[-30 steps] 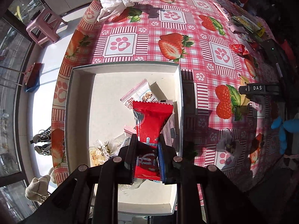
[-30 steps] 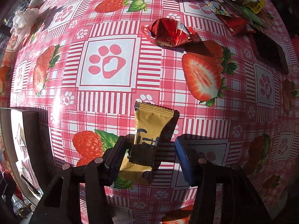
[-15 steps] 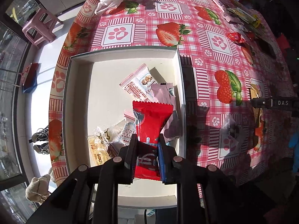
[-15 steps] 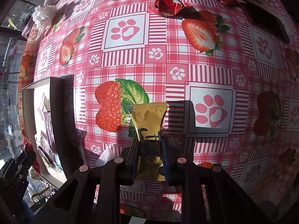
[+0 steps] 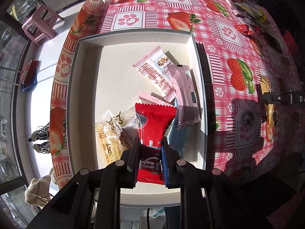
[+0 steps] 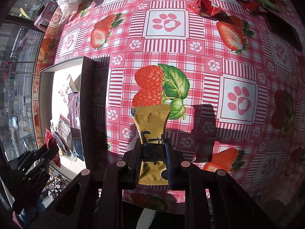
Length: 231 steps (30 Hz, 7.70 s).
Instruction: Organize snacks
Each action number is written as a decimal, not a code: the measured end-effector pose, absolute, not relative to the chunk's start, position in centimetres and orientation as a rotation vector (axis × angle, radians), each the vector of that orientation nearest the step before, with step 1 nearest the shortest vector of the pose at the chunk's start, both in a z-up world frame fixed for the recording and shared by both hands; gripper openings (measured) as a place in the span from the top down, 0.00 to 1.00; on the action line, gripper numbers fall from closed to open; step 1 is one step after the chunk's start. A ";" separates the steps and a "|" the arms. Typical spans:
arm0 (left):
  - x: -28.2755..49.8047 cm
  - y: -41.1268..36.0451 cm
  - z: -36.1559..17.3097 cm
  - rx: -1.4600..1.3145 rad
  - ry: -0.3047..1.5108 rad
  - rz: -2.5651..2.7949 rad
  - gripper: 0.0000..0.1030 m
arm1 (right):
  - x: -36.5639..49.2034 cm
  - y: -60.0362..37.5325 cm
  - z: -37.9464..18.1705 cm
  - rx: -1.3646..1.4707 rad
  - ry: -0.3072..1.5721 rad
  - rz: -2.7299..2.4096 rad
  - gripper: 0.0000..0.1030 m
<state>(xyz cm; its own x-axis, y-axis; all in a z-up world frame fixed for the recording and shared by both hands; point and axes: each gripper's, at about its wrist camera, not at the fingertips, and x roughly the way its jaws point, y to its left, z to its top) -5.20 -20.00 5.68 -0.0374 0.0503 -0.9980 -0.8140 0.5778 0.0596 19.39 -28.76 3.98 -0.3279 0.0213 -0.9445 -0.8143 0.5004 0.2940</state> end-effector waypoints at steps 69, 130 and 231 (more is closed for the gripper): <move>-3.6 -20.4 5.1 -0.745 1.586 0.906 0.26 | 42.6 -20.8 -1.1 -0.350 1.714 0.433 0.01; 12.8 -26.1 -1.5 -1.168 1.610 0.623 0.23 | 27.3 -32.0 -5.3 -0.710 1.714 0.867 0.73; -8.5 -20.6 20.1 -0.686 1.091 1.126 0.05 | 8.0 -17.8 13.3 -1.051 1.404 1.289 0.00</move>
